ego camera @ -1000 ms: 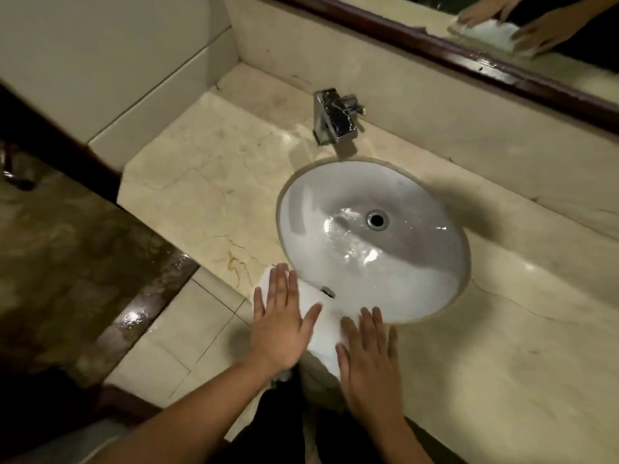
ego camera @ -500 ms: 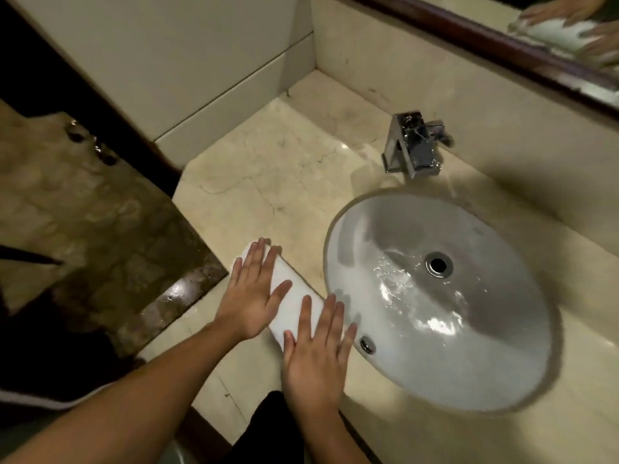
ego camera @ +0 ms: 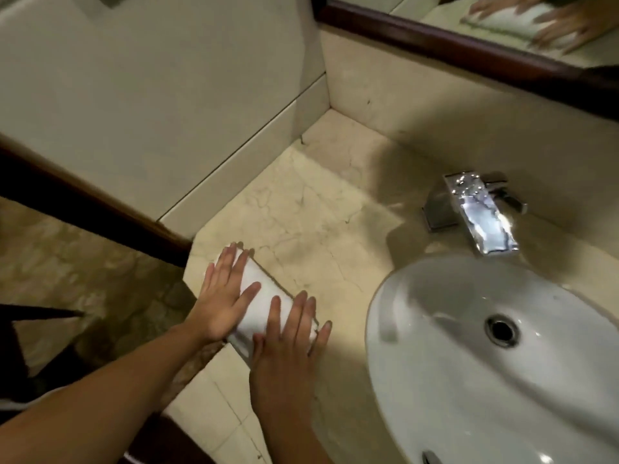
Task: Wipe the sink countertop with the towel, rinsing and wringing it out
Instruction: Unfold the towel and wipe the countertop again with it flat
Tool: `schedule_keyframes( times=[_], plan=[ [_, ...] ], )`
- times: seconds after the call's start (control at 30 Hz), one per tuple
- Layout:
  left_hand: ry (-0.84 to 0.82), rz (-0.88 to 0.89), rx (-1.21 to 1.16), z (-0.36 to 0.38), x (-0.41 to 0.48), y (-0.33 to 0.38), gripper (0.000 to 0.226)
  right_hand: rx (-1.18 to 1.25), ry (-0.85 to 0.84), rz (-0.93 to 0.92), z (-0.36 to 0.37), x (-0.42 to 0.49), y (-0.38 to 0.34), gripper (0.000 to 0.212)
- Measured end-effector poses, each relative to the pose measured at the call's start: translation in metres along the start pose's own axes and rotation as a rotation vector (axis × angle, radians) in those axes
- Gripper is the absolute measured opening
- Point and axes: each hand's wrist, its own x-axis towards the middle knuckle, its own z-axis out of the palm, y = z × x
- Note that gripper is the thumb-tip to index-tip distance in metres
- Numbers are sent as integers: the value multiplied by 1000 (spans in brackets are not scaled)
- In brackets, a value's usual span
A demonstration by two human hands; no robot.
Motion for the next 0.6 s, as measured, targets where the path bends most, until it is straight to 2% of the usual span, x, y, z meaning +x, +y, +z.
schedule_keyframes(
  times=[0.23, 0.37, 0.47, 0.6],
  plan=[
    [72, 183, 36, -22, 116, -1, 70, -16, 117, 80, -1, 102, -4, 65],
    [133, 213, 42, -24, 205, 41, 79, -123, 166, 141, -28, 187, 37, 61],
    [101, 258, 25, -33, 268, 89, 90, -216, 209, 222, -60, 242, 70, 59],
    [206, 405, 40, -35, 283, 96, 77, -212, 253, 150, -65, 255, 69, 63]
  ],
)
